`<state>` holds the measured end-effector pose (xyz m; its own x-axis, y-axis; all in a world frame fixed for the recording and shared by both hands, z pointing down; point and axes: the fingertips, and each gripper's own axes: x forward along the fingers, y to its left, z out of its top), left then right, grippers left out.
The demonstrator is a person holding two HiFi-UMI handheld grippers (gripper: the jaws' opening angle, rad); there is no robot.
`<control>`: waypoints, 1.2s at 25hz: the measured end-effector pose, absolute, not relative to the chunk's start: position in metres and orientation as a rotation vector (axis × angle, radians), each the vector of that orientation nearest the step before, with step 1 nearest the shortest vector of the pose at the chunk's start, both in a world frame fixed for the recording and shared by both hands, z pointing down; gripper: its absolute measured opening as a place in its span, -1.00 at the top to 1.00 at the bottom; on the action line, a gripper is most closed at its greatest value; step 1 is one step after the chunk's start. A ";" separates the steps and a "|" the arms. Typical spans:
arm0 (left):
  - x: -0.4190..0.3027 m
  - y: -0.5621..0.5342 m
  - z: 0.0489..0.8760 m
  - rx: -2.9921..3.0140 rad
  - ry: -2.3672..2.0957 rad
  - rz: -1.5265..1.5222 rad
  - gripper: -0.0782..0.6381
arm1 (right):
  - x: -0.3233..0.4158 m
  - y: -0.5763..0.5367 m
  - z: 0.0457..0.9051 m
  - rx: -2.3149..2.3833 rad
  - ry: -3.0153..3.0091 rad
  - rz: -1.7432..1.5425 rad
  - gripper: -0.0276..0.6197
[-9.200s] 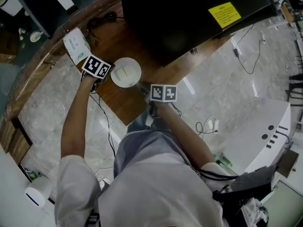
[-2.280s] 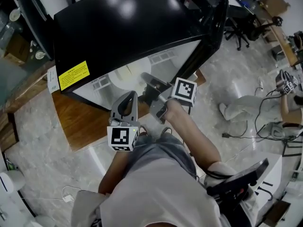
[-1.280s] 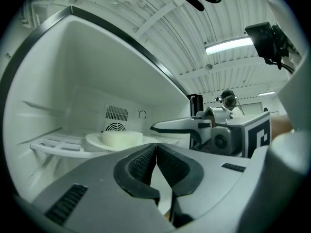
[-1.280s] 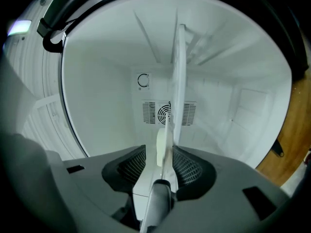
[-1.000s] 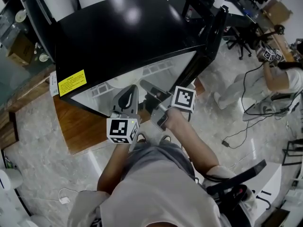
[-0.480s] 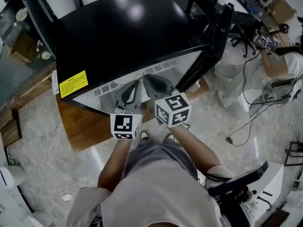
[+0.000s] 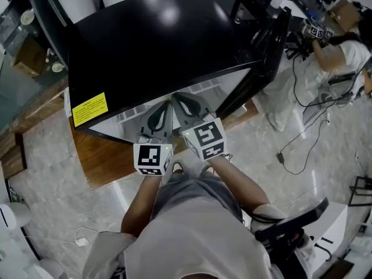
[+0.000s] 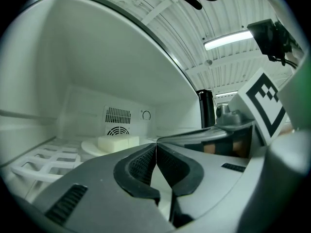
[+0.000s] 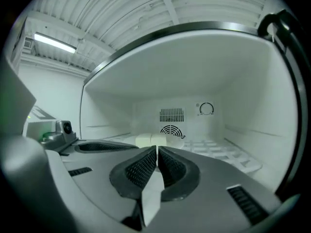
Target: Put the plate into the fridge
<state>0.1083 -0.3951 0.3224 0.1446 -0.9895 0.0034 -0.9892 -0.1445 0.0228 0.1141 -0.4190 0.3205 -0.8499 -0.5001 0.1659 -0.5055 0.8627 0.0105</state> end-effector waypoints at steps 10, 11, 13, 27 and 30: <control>0.075 -0.380 0.311 2.235 -2.103 -0.076 0.73 | 0.106 -0.430 0.325 0.810 -2.859 0.061 0.83; 0.073 -0.381 0.311 2.236 -2.108 -0.077 0.73 | 0.105 -0.431 0.326 0.815 -2.854 0.058 0.83; 0.074 -0.383 0.310 2.245 -2.119 -0.068 0.73 | 0.105 -0.432 0.326 0.818 -2.847 0.049 0.83; 0.097 -0.373 0.318 2.278 -2.080 -0.076 0.73 | 0.126 -0.415 0.317 0.876 -2.888 0.047 0.86; 0.097 -0.369 0.322 2.270 -2.072 -0.076 0.73 | 0.129 -0.410 0.315 0.889 -2.892 0.043 0.86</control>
<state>0.0974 -0.3689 0.3217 0.0913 -0.9958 0.0087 -0.9925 -0.0903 0.0828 0.1291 -0.4101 0.3150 -0.8211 -0.5583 0.1190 -0.5616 0.8274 0.0067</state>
